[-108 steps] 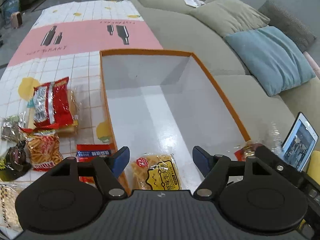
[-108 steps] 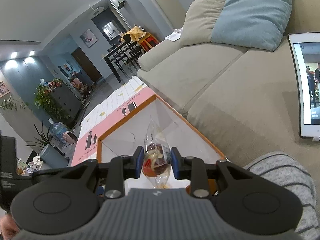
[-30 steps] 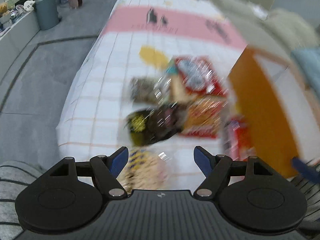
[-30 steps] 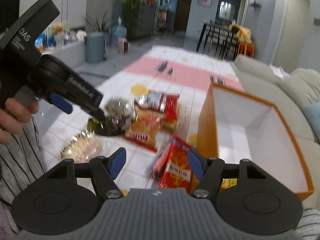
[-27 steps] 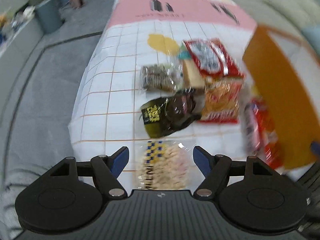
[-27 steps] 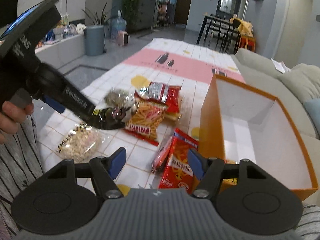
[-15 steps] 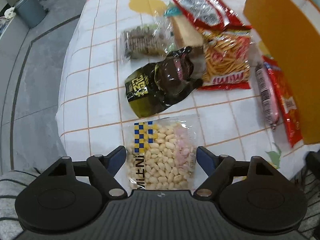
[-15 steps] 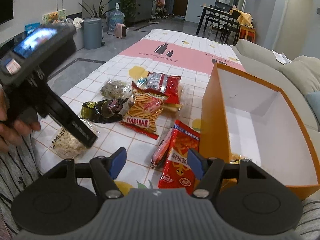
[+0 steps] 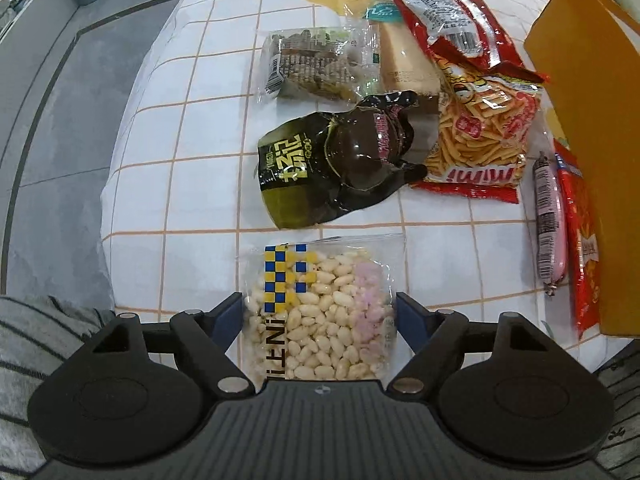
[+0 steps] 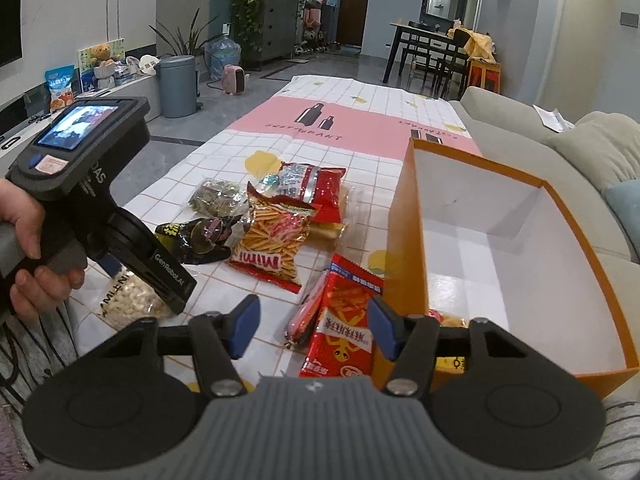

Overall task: Organize snacks
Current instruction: 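Grasp the peanut bag with the left tool while the right reaches for the Mimi bag, then lift the peanut bag with the left tool while the right grasps the red Mimi bag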

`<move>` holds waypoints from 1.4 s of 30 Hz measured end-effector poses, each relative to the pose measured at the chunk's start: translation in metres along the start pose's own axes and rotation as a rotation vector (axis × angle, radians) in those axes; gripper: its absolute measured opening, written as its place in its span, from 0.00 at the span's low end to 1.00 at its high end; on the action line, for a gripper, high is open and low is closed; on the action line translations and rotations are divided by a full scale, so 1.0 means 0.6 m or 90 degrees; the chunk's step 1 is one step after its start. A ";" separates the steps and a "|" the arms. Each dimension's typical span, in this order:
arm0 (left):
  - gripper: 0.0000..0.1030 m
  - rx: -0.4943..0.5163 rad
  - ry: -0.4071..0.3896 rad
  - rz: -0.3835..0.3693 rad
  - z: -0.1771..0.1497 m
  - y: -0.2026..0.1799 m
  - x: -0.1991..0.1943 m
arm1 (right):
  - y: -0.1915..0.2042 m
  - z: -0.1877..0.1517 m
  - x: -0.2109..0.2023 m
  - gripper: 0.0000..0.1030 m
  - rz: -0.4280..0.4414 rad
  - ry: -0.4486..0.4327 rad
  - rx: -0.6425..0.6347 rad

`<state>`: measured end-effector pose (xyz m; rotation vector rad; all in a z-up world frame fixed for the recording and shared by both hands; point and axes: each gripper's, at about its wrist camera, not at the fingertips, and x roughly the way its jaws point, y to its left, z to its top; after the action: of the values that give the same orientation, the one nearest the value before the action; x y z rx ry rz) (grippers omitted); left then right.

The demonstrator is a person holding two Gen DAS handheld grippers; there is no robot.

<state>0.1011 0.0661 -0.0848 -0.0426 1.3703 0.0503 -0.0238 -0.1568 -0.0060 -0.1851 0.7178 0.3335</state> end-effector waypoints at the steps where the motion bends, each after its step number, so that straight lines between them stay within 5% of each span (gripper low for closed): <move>1: 0.89 0.000 -0.005 -0.004 0.000 -0.001 -0.002 | -0.001 -0.001 -0.001 0.56 0.000 0.000 0.002; 19: 0.89 -0.070 -0.204 -0.150 -0.007 0.058 -0.100 | -0.003 0.003 0.039 0.57 0.009 0.048 0.032; 26: 0.89 -0.126 -0.231 -0.179 0.003 0.101 -0.103 | 0.009 0.023 0.065 0.62 0.019 0.035 0.049; 34: 0.89 -0.161 -0.237 -0.202 0.005 0.134 -0.098 | 0.006 0.071 0.136 0.63 0.063 0.040 0.166; 42: 0.89 -0.171 -0.266 -0.216 -0.003 0.154 -0.114 | 0.035 0.093 0.222 0.70 0.036 0.050 0.149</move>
<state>0.0804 0.1573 -0.0181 -0.4649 0.9176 -0.0408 0.0964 -0.0901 -0.0555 0.0435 0.8337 0.2945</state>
